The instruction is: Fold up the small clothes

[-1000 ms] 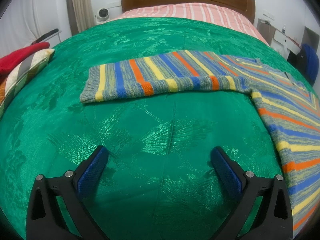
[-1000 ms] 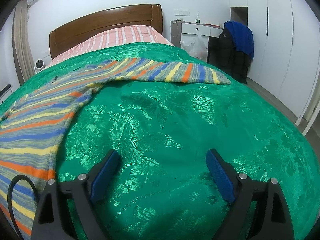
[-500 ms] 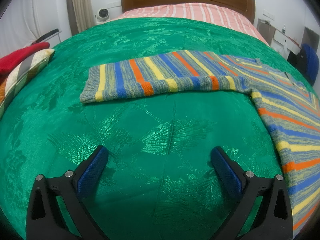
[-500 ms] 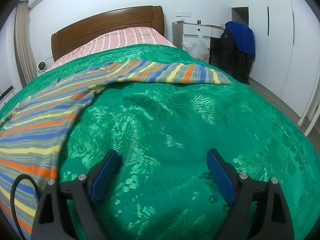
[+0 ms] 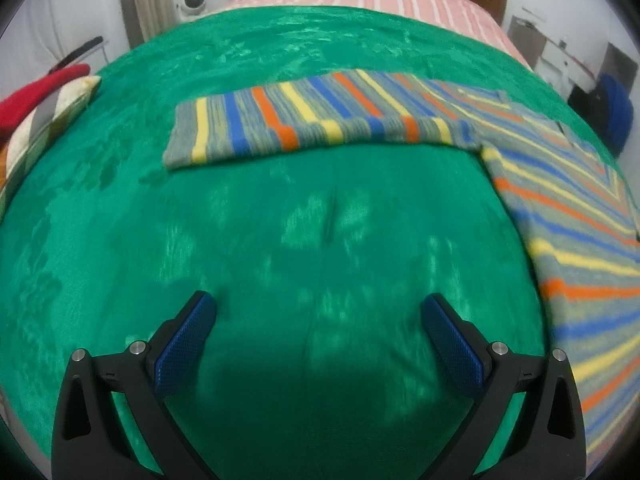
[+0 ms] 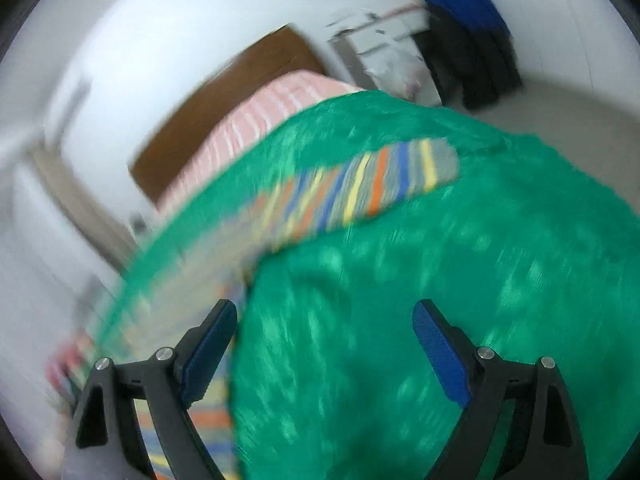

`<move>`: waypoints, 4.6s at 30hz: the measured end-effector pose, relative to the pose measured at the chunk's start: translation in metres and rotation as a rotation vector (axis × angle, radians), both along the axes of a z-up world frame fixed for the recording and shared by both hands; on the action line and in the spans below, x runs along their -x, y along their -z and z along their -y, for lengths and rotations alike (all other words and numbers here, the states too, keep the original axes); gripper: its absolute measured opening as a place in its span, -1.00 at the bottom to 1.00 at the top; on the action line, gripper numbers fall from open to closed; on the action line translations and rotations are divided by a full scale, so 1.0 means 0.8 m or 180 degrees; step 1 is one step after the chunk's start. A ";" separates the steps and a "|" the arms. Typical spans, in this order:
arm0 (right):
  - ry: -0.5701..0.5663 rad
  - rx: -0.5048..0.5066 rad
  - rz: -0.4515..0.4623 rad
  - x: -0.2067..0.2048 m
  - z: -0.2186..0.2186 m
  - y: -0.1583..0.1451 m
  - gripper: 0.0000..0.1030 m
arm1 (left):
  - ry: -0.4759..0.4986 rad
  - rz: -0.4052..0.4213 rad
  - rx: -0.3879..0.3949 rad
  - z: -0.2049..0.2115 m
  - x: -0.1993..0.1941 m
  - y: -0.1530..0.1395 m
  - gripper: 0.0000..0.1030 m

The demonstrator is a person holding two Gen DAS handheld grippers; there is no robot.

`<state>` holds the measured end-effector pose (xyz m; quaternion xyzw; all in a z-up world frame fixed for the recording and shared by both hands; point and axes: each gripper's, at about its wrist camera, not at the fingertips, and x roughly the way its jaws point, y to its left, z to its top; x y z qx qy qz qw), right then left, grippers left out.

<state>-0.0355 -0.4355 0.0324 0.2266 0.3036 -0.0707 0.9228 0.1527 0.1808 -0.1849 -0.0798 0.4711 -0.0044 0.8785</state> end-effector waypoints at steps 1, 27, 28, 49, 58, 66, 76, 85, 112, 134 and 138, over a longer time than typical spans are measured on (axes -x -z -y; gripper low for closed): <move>0.0092 -0.0241 0.0023 -0.008 0.027 -0.008 0.72 | 0.0004 0.0045 -0.0001 0.000 0.005 0.002 0.99; -0.0003 0.0418 -0.0395 -0.216 0.047 -0.068 -0.90 | -0.0088 0.0594 -0.0148 0.009 0.034 0.010 0.99; -0.0205 0.0420 -0.0314 -0.225 0.017 -0.084 -0.90 | -0.0089 0.0604 -0.0136 0.008 0.034 0.010 0.99; -0.1682 -0.0485 -0.0914 -0.286 -0.255 0.051 0.42 | -0.0084 0.0685 -0.0046 0.003 0.039 0.012 0.99; -0.0734 0.0860 -0.1422 -0.131 -0.111 0.053 0.12 | -0.0081 0.0682 -0.0073 0.005 0.038 0.012 0.99; -0.2092 0.0399 -0.1491 -0.003 -0.195 0.064 0.14 | -0.0087 0.0681 -0.0079 0.005 0.038 0.012 0.99; -0.1404 0.1558 -0.1768 0.097 -0.164 0.058 0.03 | -0.0088 0.0692 -0.0052 0.004 0.039 0.013 0.99; -0.1295 0.1806 -0.0947 0.009 -0.264 0.079 0.05 | -0.0086 0.0697 -0.0036 0.003 0.039 0.013 0.99; -0.0205 0.2648 -0.1124 0.005 -0.277 0.036 0.67 | -0.0090 0.0703 -0.0024 0.003 0.040 0.013 0.99; -0.0155 0.2689 -0.1183 0.010 -0.282 0.026 0.67 | -0.0090 0.0703 -0.0020 0.003 0.040 0.013 0.99; -0.0156 0.2680 -0.1201 0.010 -0.282 0.027 0.67 | -0.0091 0.0703 -0.0020 0.003 0.040 0.013 0.99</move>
